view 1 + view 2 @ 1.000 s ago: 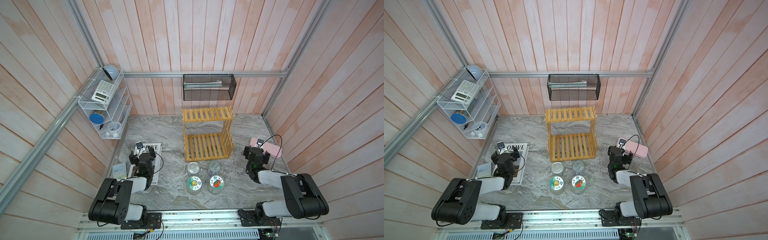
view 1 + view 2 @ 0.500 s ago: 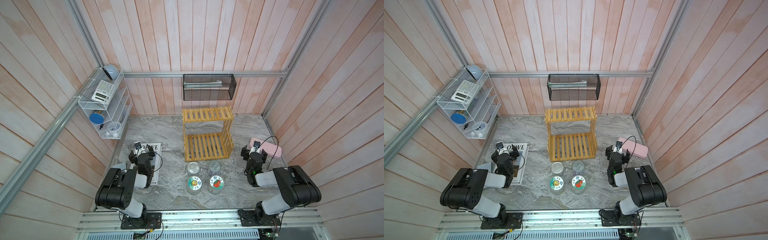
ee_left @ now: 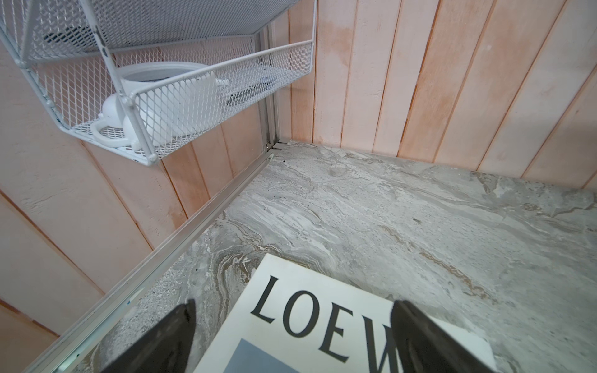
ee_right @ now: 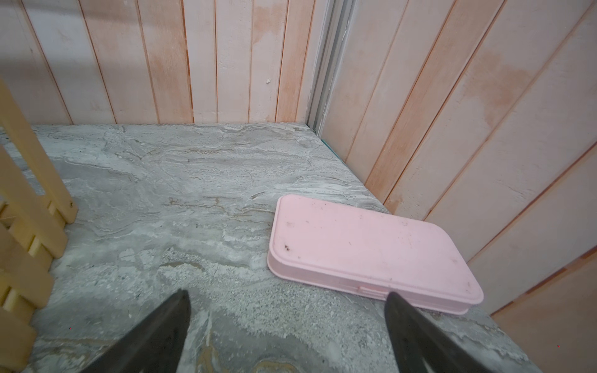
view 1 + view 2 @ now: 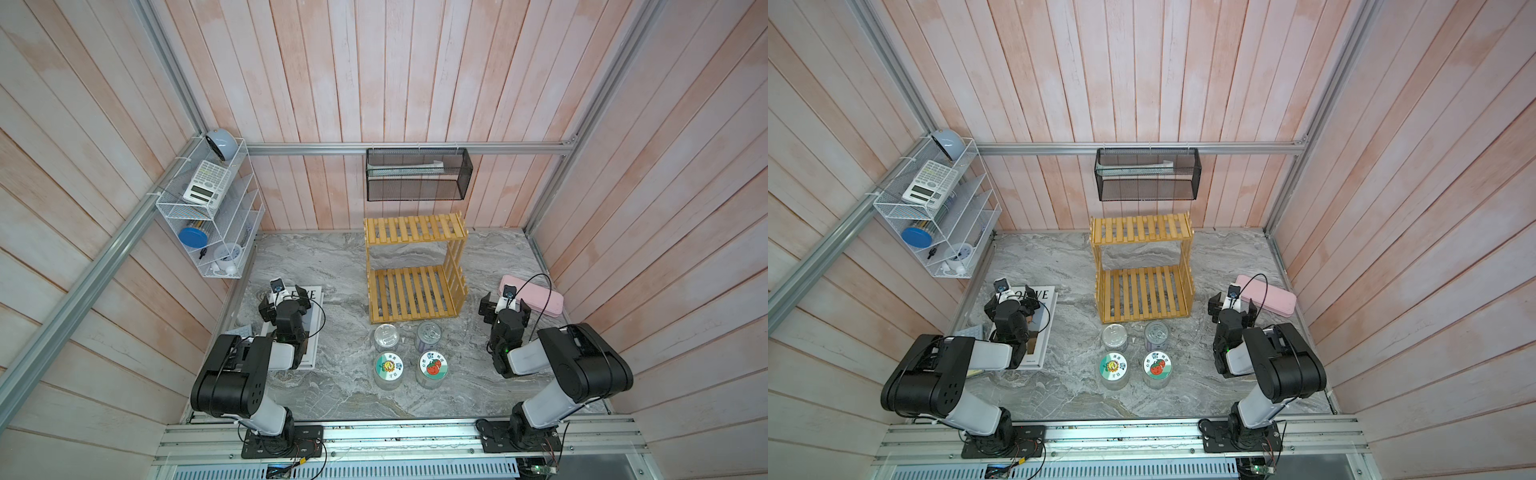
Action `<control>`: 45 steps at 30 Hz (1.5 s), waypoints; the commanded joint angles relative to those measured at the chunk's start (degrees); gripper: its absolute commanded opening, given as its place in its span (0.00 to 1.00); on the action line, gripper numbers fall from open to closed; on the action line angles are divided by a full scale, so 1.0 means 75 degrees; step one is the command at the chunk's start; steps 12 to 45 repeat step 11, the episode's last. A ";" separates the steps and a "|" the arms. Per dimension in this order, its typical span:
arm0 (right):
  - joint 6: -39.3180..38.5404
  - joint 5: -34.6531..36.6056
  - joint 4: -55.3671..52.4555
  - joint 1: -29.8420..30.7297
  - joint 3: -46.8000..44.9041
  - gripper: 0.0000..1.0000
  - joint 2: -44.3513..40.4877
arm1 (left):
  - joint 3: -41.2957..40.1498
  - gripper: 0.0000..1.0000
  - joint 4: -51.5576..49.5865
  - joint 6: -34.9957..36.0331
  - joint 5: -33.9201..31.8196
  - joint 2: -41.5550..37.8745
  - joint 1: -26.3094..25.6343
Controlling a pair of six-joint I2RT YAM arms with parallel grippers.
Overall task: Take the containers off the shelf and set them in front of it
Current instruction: Reset both arms
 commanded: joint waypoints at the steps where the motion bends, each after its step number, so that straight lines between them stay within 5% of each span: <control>1: -0.0096 0.0050 0.0175 0.0037 0.0078 0.98 0.0073 | 0.0032 1.00 0.0000 -0.0057 0.0084 0.0062 0.0036; 10: 0.0103 0.0116 -0.0738 -0.0073 0.0442 0.98 -0.0096 | 0.0005 1.00 0.0013 -0.0057 0.0084 0.0046 0.0036; 45: 0.0095 0.0106 -0.0711 -0.0070 0.0433 0.98 -0.0092 | -0.0001 1.00 0.0035 -0.0057 0.0084 0.0041 0.0036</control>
